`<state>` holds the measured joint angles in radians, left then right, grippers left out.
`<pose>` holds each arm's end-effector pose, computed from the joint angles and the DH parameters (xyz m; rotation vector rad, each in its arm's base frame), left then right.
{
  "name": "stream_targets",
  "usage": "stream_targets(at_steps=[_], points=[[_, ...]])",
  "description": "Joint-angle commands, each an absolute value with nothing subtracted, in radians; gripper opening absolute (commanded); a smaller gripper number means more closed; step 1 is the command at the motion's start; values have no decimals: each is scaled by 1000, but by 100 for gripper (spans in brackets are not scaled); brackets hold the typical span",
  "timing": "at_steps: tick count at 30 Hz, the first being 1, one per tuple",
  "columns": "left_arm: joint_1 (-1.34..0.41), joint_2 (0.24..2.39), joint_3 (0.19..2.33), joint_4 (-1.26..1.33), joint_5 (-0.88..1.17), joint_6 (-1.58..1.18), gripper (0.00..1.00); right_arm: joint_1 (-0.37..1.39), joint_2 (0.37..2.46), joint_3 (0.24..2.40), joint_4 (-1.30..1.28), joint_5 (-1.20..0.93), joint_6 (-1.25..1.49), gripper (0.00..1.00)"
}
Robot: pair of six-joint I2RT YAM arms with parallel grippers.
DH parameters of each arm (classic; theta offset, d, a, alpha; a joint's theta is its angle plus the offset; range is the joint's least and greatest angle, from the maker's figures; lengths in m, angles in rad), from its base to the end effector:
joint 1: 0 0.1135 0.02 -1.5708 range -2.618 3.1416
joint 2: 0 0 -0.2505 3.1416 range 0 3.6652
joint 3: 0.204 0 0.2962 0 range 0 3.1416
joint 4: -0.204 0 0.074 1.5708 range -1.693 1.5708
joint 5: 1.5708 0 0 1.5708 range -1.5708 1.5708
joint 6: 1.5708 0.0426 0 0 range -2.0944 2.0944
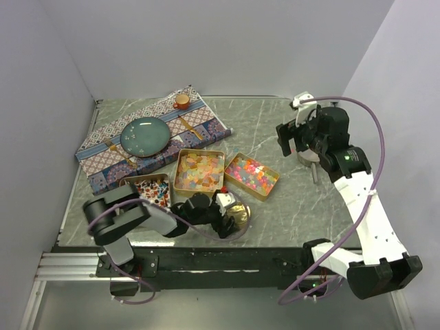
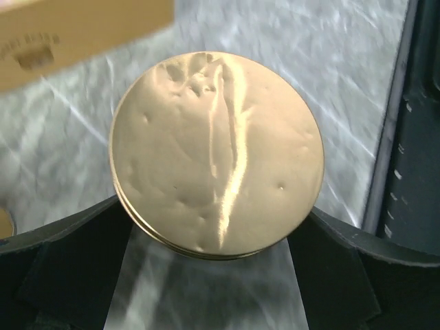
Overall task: Pack the candies
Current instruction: Screw the bottle lid onto the packing bottle.
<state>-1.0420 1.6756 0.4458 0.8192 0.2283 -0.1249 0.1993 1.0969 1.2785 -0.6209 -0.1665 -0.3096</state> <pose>0.1459 -0.2688 0.0632 1.0712 1.8134 -0.9592 0.2781 0.0634 0.3985 -0.6066 1.9109 0.0967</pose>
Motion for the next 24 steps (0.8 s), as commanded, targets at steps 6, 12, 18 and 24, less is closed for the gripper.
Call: stream_targets(at_steps=[6, 12, 18, 24], points=[[-1156, 2003, 350, 1508, 123, 46, 98, 167, 1109, 1132, -664, -474, -599, 100], [-1210, 2029, 377, 1508, 94, 80, 99, 211, 1225, 1135, -892, -632, -927, 100], [-1213, 2054, 405, 1488, 40, 77, 99, 362, 1175, 994, -1006, -618, -1332, 100], [-1216, 2075, 423, 1470, 37, 51, 86, 486, 1103, 805, -991, -617, -1561, 100]])
